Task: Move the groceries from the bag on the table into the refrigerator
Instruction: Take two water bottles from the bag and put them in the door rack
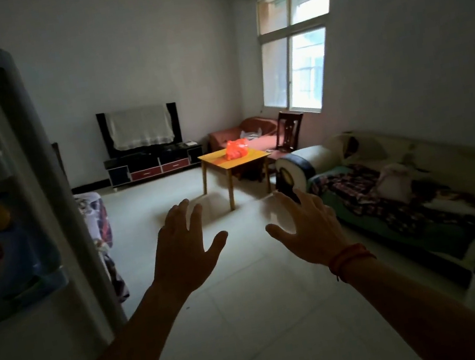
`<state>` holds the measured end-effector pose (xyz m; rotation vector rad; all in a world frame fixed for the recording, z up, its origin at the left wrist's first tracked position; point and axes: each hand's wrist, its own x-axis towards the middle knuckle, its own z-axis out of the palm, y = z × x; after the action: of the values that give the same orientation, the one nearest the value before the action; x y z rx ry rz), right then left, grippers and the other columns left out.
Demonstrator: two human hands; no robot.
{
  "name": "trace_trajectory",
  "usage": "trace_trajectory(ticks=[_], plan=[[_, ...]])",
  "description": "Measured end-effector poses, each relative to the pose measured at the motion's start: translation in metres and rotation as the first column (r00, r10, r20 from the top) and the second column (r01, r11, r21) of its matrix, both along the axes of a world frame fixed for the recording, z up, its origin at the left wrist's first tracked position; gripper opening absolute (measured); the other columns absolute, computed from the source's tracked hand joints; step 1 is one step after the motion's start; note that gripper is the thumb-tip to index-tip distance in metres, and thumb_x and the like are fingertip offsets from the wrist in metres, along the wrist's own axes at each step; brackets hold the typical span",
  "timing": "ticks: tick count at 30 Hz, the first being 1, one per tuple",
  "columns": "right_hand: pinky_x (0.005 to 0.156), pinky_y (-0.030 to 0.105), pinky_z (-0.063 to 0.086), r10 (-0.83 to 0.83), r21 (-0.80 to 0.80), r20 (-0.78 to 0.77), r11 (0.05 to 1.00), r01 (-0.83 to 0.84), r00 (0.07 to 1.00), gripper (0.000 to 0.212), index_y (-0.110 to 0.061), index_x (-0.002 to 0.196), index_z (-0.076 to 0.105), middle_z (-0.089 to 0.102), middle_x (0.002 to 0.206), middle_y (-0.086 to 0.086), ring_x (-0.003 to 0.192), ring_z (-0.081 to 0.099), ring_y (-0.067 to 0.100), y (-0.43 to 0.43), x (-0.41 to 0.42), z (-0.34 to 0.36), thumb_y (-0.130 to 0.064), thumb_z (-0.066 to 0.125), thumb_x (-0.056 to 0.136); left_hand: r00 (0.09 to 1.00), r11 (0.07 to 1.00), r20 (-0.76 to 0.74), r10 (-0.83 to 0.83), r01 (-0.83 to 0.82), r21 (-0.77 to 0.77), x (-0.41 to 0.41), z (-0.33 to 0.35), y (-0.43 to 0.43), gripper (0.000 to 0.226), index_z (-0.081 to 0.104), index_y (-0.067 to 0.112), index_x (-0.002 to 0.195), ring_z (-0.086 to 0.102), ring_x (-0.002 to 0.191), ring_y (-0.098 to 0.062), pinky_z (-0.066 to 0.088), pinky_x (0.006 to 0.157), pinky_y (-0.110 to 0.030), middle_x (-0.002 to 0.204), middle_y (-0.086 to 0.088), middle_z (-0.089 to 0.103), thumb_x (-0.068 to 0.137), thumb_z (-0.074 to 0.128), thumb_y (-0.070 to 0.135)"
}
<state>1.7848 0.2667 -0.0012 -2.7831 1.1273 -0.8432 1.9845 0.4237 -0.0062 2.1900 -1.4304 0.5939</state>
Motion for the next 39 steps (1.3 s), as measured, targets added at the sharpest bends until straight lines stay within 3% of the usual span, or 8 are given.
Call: trace_trajectory(ticks=[3,8,11,21,27,39], plan=[[0.1,0.045,0.036,-0.037,-0.021,0.009,0.999,0.037,0.999,0.077,-0.031,0.149,0.035,0.037,0.149,0.008,0.133,0.038,0.029,-0.021,-0.016,-0.005,-0.07,0.042,0.083,0.999,0.999,0.026,-0.036,0.035,0.014,-0.011,-0.003,-0.028,0.082,0.045,0.006,0.139,0.037,0.138,-0.037,0.042,0.102,-0.051,0.148,-0.02,0.04,0.088,0.03,0.068],[0.106,0.05,0.032,-0.075,0.016,-0.001,0.997,0.075,0.997,0.077,-0.031,0.149,0.033,0.032,0.155,0.014,0.139,0.033,0.034,-0.062,-0.023,-0.013,-0.072,0.04,0.084,0.997,0.997,0.025,-0.071,0.07,0.026,-0.016,-0.007,-0.075,0.084,0.045,0.007,0.139,0.036,0.138,-0.039,0.041,0.102,-0.052,0.149,-0.02,0.039,0.088,0.025,0.071],[0.107,0.051,0.031,-0.072,0.018,0.018,0.997,0.072,0.997,0.074,-0.03,0.15,0.033,0.03,0.155,0.015,0.14,0.032,0.035,-0.088,-0.024,-0.013,-0.067,0.049,0.088,0.997,0.997,0.036,-0.075,0.074,0.021,-0.014,-0.01,-0.104,0.082,0.046,0.007,0.138,0.037,0.137,-0.039,0.042,0.101,-0.052,0.148,-0.02,0.04,0.088,0.029,0.07],[0.101,0.045,0.035,0.006,-0.01,0.011,1.0,-0.006,1.0,0.072,-0.027,0.149,0.035,0.037,0.148,0.009,0.131,0.039,0.029,-0.176,-0.005,-0.018,-0.062,0.053,0.089,0.999,0.997,0.01,-0.044,0.043,0.07,-0.001,-0.029,-0.192,0.085,0.042,0.009,0.141,0.034,0.14,-0.037,0.042,0.103,-0.053,0.15,-0.019,0.037,0.087,0.027,0.072],[0.107,0.047,0.033,-0.01,0.038,-0.022,0.999,0.011,1.0,0.073,-0.03,0.151,0.029,0.029,0.154,0.014,0.139,0.033,0.032,-0.242,0.028,-0.032,-0.064,0.05,0.089,1.0,0.996,0.004,-0.026,0.026,0.091,0.038,-0.036,-0.254,0.083,0.044,0.012,0.141,0.033,0.139,-0.037,0.042,0.102,-0.054,0.15,-0.019,0.037,0.086,0.027,0.072],[0.104,0.045,0.033,-0.048,0.042,-0.076,0.998,0.051,0.996,0.073,-0.029,0.151,0.031,0.031,0.152,0.012,0.135,0.035,0.03,-0.418,0.163,-0.046,-0.063,0.051,0.089,0.998,0.997,-0.029,-0.059,0.06,0.054,0.176,-0.051,-0.44,0.082,0.044,0.012,0.14,0.034,0.139,-0.035,0.042,0.102,-0.052,0.149,-0.017,0.038,0.086,0.029,0.071]])
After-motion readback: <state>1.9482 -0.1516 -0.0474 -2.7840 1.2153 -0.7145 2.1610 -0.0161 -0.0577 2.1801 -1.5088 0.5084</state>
